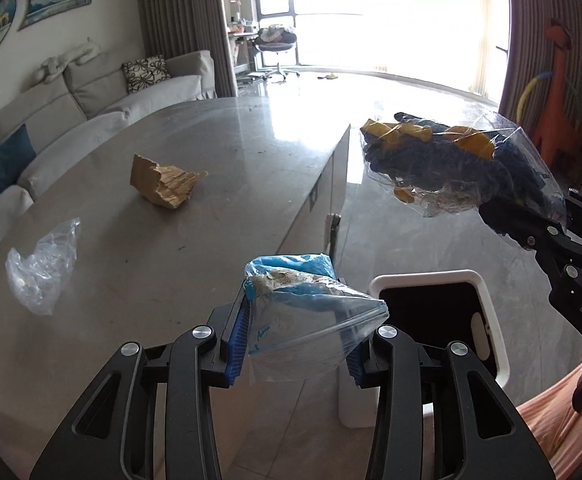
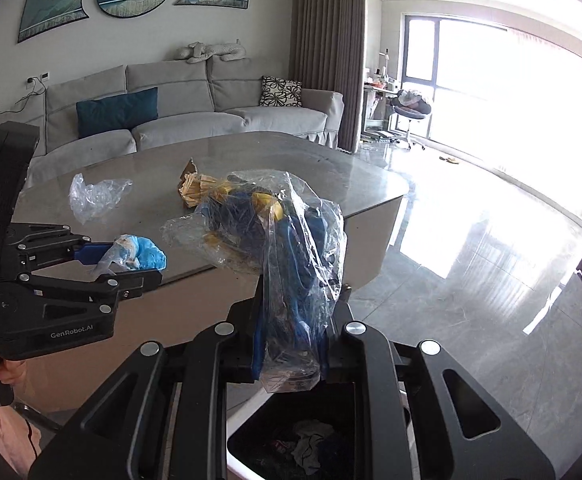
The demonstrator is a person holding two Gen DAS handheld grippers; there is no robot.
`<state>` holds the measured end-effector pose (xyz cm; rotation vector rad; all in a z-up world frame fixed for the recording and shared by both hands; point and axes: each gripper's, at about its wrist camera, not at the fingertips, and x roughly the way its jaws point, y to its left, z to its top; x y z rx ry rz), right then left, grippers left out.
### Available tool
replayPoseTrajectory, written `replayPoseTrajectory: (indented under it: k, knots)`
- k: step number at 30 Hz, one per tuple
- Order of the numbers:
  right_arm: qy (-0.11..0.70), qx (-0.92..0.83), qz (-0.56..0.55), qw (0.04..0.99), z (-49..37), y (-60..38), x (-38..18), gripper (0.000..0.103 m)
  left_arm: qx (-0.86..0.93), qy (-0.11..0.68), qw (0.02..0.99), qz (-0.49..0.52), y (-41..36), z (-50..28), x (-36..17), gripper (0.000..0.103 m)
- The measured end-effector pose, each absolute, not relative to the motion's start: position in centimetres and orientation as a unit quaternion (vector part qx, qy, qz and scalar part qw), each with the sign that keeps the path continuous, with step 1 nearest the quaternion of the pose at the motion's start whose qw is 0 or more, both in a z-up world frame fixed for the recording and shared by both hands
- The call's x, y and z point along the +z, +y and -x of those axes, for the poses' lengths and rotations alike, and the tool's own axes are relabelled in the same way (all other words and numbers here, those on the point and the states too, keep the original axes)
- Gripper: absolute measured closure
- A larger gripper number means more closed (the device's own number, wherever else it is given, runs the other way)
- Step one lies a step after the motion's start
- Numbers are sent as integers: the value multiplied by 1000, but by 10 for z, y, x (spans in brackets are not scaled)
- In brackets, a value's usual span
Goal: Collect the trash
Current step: 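Carry the zip bag and bagged toy over the white bin with both grippers, then open the left gripper to drop the zip bag into the bin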
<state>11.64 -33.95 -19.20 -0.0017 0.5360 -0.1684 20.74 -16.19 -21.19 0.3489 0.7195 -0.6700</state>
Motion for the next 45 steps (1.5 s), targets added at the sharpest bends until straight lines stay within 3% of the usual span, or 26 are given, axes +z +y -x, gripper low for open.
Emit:
replayPoseTrajectory:
  k: [12,26,33,35,36,37,45]
  knots:
    - [278,-155,-40,947,-73,-391,-212,82,-399,367,802,-250,-257,-148,-267,62]
    - [324,-155,-41,932,-66,-408,-245,81,-423,384,782,-251,-282,-154,-293,62]
    - [343,-165,-46,924,-66,-421,-256,81,-437,433,744,-261,-299,-162,-329,61]
    - [344,-166,-47,923,-66,-422,-256,81,-433,446,737,-266,-303,-164,-340,53]
    - [345,-167,-47,923,-66,-423,-256,81,-430,454,731,-272,-306,-165,-344,25]
    - [345,-168,-46,922,-66,-424,-256,81,-418,460,731,-283,-308,-166,-348,3]
    - [349,-169,-51,920,-68,-428,-257,81,-387,416,776,-273,-293,-172,-325,3]
